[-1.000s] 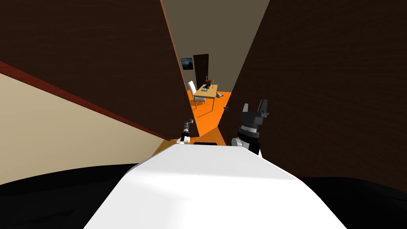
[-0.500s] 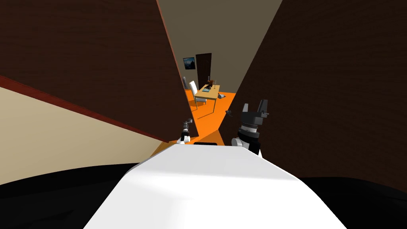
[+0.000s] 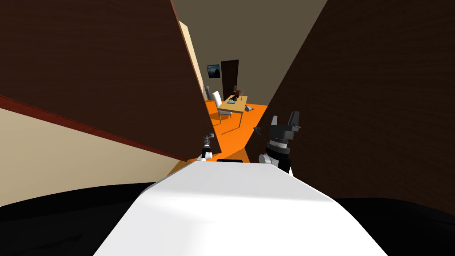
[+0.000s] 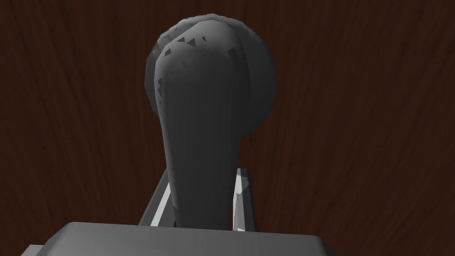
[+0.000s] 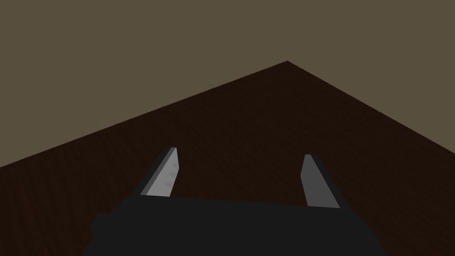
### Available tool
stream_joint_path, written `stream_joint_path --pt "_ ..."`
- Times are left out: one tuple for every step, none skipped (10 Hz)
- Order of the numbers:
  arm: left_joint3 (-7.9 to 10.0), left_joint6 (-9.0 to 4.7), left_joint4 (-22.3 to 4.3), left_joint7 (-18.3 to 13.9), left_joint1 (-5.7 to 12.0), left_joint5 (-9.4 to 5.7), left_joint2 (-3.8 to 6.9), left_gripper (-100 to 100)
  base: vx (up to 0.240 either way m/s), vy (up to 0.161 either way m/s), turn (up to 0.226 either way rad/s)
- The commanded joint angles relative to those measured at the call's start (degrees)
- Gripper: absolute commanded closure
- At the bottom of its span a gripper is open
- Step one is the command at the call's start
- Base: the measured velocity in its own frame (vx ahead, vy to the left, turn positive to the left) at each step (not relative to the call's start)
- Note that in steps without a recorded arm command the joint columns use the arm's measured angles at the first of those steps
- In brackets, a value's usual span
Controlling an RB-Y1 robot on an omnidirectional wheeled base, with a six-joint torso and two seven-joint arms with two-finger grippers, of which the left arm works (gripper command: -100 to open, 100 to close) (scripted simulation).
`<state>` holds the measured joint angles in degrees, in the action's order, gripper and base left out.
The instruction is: Push the door open
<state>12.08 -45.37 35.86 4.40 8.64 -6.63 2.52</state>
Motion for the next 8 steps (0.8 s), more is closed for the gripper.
stream_joint_path --pt "0.8 0.28 1.0 0.6 -0.23 -0.41 0.6 100 0.175 -0.013 0.043" --pt "1.4 0.21 1.0 1.1 -0.21 -0.75 0.97 100 0.183 0.002 0.029" --pt "1.88 0.15 1.1 1.4 -0.19 -1.02 1.21 100 0.196 0.024 0.029" --pt "2.38 0.09 1.1 1.8 -0.18 -1.3 1.44 100 0.206 0.002 0.028" --pt "3.22 -0.01 1.2 2.3 -0.15 -1.76 1.74 100 0.225 0.019 0.09" --pt "3.22 -0.01 1.2 2.3 -0.15 -1.76 1.74 100 0.164 0.009 0.015" --pt "3.22 -0.01 1.2 2.3 -0.15 -1.76 1.74 100 0.071 -0.006 -0.012" --pt "4.43 -0.16 1.3 3.2 -0.11 -2.44 2.01 100 0.134 0.012 0.076"
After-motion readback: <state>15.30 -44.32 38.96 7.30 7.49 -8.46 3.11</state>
